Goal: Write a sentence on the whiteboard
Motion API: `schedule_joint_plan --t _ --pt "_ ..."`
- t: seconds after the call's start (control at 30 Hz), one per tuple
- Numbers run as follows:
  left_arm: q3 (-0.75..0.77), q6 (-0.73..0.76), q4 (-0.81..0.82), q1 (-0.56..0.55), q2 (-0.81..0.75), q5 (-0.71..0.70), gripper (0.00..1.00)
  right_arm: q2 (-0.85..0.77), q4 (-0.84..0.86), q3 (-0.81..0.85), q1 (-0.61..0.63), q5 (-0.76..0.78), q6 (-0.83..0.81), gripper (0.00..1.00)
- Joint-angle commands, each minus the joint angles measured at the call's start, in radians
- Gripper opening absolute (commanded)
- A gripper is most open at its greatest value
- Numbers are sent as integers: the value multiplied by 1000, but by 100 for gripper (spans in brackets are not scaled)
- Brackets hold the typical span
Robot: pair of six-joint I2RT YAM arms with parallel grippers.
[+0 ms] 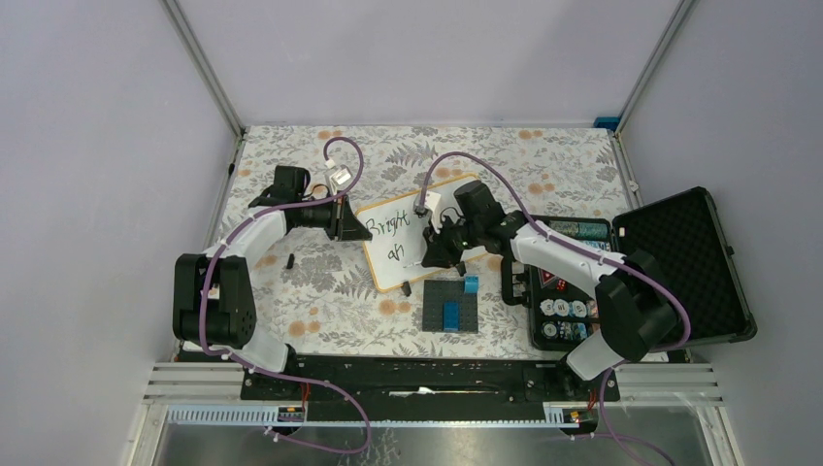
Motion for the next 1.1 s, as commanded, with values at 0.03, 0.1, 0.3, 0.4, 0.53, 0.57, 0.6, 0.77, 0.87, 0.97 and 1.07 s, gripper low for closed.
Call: schedule_joint_plan --t 0.03,0.1,0.3,0.4,0.53,0.57,0.6,0.77,0.87,0.97,1.07 --pt "28 75 16 -9 20 -94 0 -75 -36 41 1 -54 -8 0" --pt "28 77 14 -9 18 -93 0 -74 -33 42 -19 -45 -4 0" --pt "30 80 11 -9 17 -93 0 -69 -1 43 -43 -7 -7 0" --pt "32 79 11 -9 19 -94 0 -58 0 50 -42 -10 -6 0" --pt "32 78 11 -9 18 -94 0 -51 7 41 -35 -11 -8 0" --pt "32 78 11 -9 18 -95 0 -51 14 36 -34 -7 -8 0" --pt "32 78 11 -9 16 -95 0 -49 21 31 -32 -4 -6 0" --pt "28 78 11 -9 16 -95 0 -49 54 27 -31 24 8 0" --pt "28 78 11 -9 16 -95 0 -45 76 35 -32 48 20 0" --pt "30 81 8 -9 14 -95 0 -39 88 45 -34 82 29 0" --pt "30 87 2 -9 13 -96 0 -36 89 47 -34 92 28 0"
